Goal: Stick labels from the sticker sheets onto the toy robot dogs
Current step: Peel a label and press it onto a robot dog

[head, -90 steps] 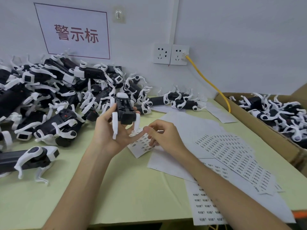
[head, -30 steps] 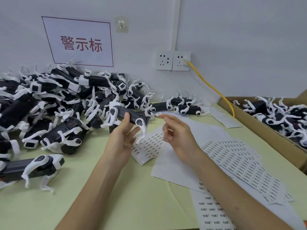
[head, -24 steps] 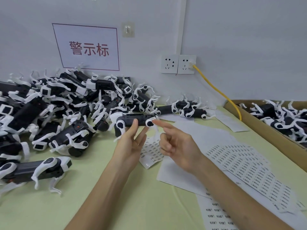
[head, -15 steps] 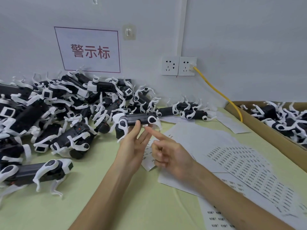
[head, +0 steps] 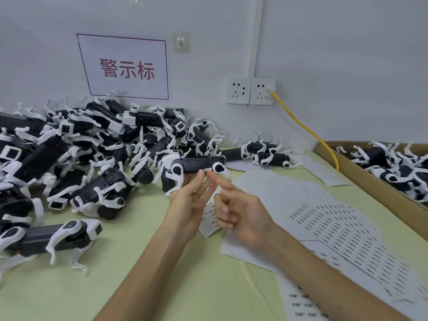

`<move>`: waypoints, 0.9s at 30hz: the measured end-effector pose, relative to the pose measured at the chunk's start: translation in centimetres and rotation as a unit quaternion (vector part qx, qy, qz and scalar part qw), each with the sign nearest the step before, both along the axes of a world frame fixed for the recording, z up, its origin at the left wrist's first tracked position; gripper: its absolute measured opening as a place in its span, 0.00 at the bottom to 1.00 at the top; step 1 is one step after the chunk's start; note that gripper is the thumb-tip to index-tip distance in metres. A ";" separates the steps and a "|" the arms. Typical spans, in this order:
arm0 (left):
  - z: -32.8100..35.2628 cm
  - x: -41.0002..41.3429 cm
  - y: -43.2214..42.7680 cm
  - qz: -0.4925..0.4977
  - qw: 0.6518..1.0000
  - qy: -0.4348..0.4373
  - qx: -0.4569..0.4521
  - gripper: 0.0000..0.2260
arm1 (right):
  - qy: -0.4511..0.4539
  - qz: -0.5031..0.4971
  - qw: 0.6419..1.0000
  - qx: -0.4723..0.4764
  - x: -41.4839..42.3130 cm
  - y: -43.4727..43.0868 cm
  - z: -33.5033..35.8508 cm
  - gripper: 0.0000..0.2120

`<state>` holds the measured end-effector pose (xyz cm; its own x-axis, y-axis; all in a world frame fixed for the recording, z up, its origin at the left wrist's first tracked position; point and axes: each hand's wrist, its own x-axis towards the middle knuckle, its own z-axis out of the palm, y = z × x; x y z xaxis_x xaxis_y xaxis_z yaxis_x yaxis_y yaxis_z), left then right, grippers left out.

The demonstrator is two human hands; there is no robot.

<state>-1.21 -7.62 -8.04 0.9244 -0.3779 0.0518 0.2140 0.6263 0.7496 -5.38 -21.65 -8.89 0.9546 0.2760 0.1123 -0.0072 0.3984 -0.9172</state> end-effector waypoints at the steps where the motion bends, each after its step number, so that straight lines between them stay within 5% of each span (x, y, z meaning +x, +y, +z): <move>1: 0.0 0.0 0.0 0.004 1.000 0.000 0.000 0.08 | 0.000 0.000 1.000 0.001 0.0 0.0 0.0 0.23; 17: -0.1 0.0 0.0 0.022 1.000 -0.002 0.010 0.04 | 0.005 0.007 1.000 0.006 -0.5 0.3 0.1 0.22; 24: 0.1 0.0 -0.1 0.023 0.999 -0.003 0.022 0.12 | 0.008 0.000 1.000 0.007 -0.7 0.4 0.2 0.21; 27: 0.2 -0.2 -0.1 0.034 0.999 0.003 0.018 0.06 | 0.006 0.000 1.000 0.003 -0.8 0.5 0.2 0.21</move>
